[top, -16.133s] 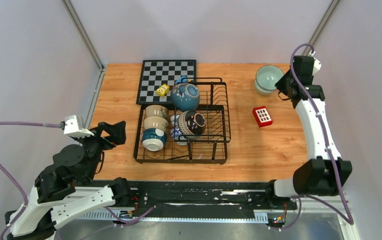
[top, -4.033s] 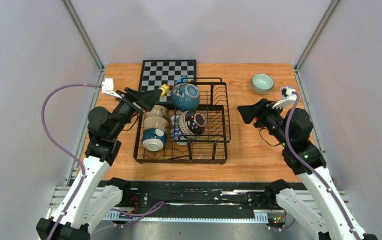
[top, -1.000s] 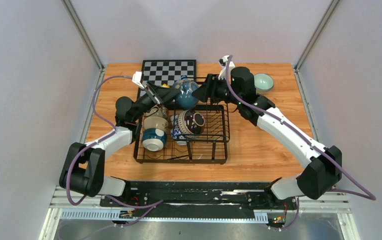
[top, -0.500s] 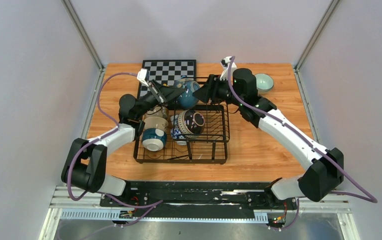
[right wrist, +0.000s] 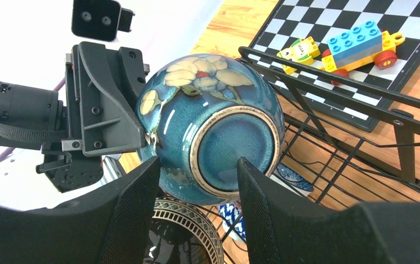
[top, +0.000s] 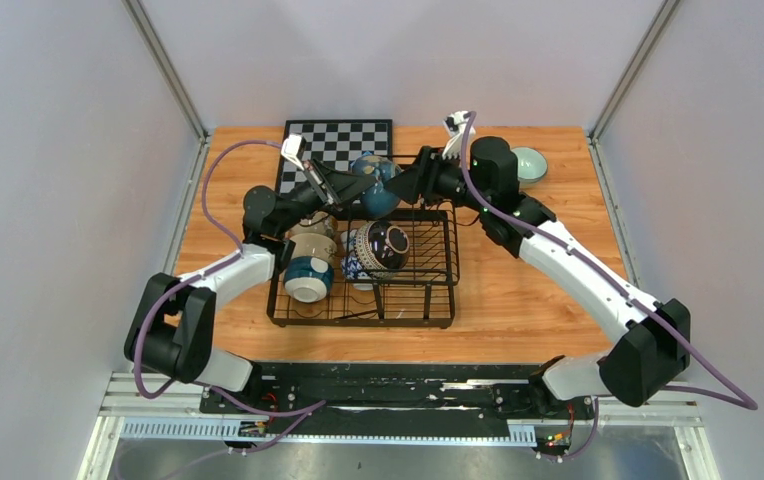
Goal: Unload the bowls from the dish rack
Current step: Pick up the bowl from the dish rack.
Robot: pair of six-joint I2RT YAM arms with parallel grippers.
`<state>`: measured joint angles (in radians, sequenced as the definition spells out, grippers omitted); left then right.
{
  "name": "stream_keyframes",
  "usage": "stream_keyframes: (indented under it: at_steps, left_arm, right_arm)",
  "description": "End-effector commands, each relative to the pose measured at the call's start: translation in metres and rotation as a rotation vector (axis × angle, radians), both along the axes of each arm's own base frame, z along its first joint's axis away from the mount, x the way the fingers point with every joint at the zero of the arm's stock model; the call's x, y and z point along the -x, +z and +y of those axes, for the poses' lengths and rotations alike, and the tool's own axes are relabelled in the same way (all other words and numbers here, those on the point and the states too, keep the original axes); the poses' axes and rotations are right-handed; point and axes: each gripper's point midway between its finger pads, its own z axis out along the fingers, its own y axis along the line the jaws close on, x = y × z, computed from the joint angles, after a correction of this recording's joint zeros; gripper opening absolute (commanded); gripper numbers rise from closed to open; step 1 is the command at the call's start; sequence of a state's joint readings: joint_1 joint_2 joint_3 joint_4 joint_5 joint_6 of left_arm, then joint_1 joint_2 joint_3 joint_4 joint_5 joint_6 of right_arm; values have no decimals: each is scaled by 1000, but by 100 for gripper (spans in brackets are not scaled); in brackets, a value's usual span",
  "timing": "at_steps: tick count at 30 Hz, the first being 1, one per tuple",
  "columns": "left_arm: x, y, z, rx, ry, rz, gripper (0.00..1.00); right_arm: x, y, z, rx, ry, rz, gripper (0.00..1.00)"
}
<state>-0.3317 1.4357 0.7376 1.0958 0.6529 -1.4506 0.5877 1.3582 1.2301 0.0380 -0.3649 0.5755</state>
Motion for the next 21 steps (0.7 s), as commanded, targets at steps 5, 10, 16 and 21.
stream_keyframes:
  at_steps: [5,10,16,21]
  left_arm:
    - [16,49,-1,69,-23,-184,0]
    - [14,61,0,97,-21,-203,0]
    - [10,83,0,148,-22,-244,0]
    - [7,102,1,207,-33,-264,0]
  right_arm:
    - [-2,-13,-8,18,-17,25,57]
    - [-1,11,-20,-3,-41,-15,63]
    - [9,43,-51,-18,-98,-64,69]
    - [19,63,-70,-57,-111,-100,69]
